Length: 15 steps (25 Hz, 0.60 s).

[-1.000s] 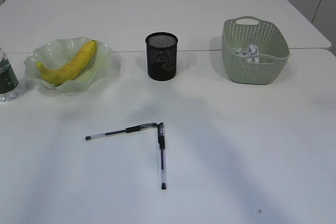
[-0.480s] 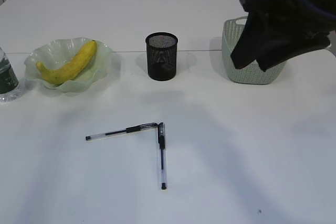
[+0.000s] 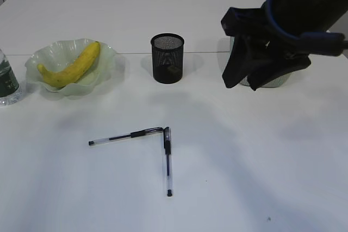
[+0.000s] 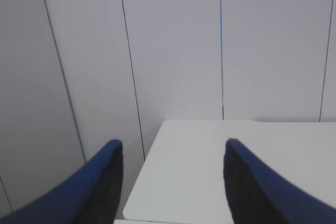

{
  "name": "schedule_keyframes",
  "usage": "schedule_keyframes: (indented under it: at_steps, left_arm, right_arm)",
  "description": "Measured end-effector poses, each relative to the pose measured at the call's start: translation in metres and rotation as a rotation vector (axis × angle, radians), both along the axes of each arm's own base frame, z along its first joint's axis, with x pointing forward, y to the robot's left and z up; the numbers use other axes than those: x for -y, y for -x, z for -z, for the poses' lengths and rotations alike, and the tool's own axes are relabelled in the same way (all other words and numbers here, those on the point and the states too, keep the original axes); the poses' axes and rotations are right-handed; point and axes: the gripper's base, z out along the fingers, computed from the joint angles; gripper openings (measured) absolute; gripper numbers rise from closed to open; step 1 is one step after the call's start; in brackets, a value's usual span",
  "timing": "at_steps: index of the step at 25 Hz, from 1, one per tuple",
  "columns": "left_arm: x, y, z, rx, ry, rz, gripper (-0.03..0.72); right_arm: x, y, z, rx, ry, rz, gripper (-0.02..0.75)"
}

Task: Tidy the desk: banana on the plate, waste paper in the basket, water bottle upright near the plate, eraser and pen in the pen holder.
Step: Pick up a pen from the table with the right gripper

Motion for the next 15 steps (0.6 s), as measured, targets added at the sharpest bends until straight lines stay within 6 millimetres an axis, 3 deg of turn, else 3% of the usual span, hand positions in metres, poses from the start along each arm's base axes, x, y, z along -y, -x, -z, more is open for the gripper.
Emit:
schedule_keyframes:
  at_steps: [10,15]
  left_arm:
    - [0.0,0.0,0.001,-0.01,0.018,0.0,0.424]
    - [0.0,0.0,0.002,-0.017,0.022,-0.001,0.424]
  right_arm:
    - [-0.016,-0.031,0.046,-0.105,-0.009,0.026,0.335]
    - [-0.033,-0.045,0.064,-0.171,-0.154,0.084,0.335]
